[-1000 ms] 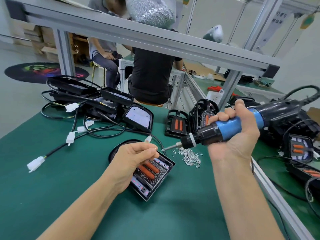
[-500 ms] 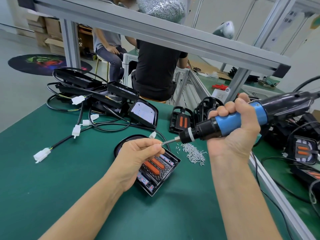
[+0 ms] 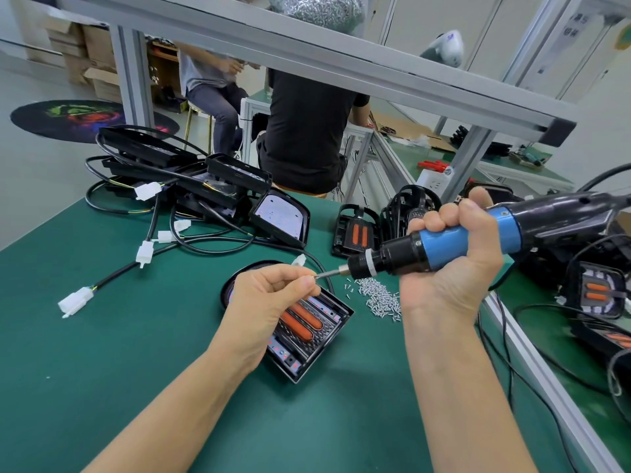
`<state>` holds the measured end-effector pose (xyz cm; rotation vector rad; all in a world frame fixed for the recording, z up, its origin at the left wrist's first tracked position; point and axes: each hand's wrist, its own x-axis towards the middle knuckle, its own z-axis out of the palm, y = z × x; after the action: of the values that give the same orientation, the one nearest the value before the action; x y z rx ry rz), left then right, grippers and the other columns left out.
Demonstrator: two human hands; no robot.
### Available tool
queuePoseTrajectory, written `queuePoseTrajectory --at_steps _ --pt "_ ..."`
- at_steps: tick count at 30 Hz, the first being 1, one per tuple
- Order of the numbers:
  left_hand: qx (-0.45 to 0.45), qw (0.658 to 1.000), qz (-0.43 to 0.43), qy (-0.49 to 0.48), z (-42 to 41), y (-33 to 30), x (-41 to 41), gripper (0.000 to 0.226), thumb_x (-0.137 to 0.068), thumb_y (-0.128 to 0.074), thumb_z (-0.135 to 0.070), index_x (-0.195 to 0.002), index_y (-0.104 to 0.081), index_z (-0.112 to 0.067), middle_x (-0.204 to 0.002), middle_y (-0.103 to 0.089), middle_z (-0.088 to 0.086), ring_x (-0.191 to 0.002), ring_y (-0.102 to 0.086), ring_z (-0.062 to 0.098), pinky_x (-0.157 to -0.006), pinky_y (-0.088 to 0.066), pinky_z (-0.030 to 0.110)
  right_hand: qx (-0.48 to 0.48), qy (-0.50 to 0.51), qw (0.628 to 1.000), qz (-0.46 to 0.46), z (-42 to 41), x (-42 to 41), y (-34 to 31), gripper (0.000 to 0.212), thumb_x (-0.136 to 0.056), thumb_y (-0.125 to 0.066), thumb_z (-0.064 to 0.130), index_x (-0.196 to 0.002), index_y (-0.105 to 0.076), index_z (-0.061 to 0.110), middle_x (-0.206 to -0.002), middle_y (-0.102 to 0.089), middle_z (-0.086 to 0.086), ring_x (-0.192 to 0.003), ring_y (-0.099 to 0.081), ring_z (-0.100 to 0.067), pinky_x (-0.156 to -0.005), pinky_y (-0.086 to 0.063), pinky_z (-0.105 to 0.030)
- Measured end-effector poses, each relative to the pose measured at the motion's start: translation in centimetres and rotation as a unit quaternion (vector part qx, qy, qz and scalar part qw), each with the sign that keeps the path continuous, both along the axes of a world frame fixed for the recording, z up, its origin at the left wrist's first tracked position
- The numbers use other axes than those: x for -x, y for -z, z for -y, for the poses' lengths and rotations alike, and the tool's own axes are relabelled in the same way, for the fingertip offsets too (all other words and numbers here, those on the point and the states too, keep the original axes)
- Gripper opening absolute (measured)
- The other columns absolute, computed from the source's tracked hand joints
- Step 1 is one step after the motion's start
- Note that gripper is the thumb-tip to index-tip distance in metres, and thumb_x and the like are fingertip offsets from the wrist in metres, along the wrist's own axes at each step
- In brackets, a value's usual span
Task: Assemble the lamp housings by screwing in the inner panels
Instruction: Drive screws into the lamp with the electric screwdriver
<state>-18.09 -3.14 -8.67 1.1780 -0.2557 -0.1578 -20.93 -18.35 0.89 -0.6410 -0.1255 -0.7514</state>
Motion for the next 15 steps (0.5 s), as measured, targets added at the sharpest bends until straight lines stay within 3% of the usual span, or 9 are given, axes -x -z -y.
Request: queuePoseTrajectory --at_steps 2,4,7,10,12,15 --pt "-0.012 1.000 0.006 -0.004 -0.2 0.0 -0.2 0.015 -0.065 -0.073 -0.021 -0.077 -0.075 -0.012 -0.071 -0.072 0.009 -0.065 -0.067 0.015 -0.070 -0.056 0.032 0.004 -0.014 1.000 -0.005 0.0 0.0 0.5 0.021 -0.078 -0.057 0.007 -0.094 -0.056 0.020 -0.061 -0.051 0.006 -0.054 -0.049 -0.009 -0.062 -0.047 -0.023" --pt "-0.011 1.000 0.003 -0.012 -0.5 0.0 -0.6 0.015 -0.065 -0.072 -0.019 -0.078 -0.074 -0.011 -0.071 -0.072 0.009 -0.065 -0.066 0.015 -0.072 -0.056 0.031 0.022 -0.044 0.998 -0.026 0.3 0.0 0.9 0.025 -0.082 -0.059 0.007 -0.102 -0.055 0.022 -0.066 -0.052 0.006 -0.062 -0.051 -0.011 -0.070 -0.048 -0.025" --pt "0.006 1.000 -0.022 -0.016 -0.9 0.2 -1.0 0.011 -0.066 -0.070 -0.016 -0.075 -0.075 -0.011 -0.071 -0.071 0.011 -0.062 -0.066 0.019 -0.067 -0.058 0.034 0.055 -0.099 0.991 -0.073 1.1 0.0 1.0 0.041 -0.074 -0.063 0.009 -0.112 -0.055 0.024 -0.073 -0.054 0.003 -0.069 -0.055 -0.013 -0.074 -0.051 -0.026" --pt "-0.005 0.999 -0.028 -0.025 -1.0 0.5 -1.0 0.014 -0.068 -0.071 -0.017 -0.078 -0.075 -0.009 -0.074 -0.071 0.014 -0.071 -0.066 0.029 -0.079 -0.054 0.047 0.043 -0.121 0.987 -0.093 1.3 -0.2 1.1 0.044 -0.074 -0.064 0.002 -0.113 -0.057 0.021 -0.072 -0.057 0.002 -0.065 -0.058 -0.013 -0.075 -0.054 -0.029" --pt "-0.006 0.999 -0.021 -0.032 -1.0 0.6 -1.0 0.013 -0.068 -0.071 -0.018 -0.078 -0.075 -0.010 -0.073 -0.071 0.012 -0.071 -0.067 0.024 -0.081 -0.053 0.042 0.025 -0.106 0.990 -0.090 1.0 -0.4 1.3 0.042 -0.076 -0.063 -0.001 -0.111 -0.057 0.022 -0.069 -0.057 0.003 -0.062 -0.058 -0.012 -0.075 -0.054 -0.029" --pt "0.001 0.999 -0.015 -0.029 -1.1 0.4 -1.4 0.011 -0.067 -0.070 -0.019 -0.075 -0.077 -0.015 -0.072 -0.072 0.007 -0.064 -0.066 0.014 -0.070 -0.056 0.029 0.002 -0.099 0.993 -0.070 0.8 -0.4 1.7 0.040 -0.075 -0.063 0.000 -0.107 -0.057 0.023 -0.068 -0.057 0.004 -0.061 -0.058 -0.010 -0.075 -0.054 -0.028"
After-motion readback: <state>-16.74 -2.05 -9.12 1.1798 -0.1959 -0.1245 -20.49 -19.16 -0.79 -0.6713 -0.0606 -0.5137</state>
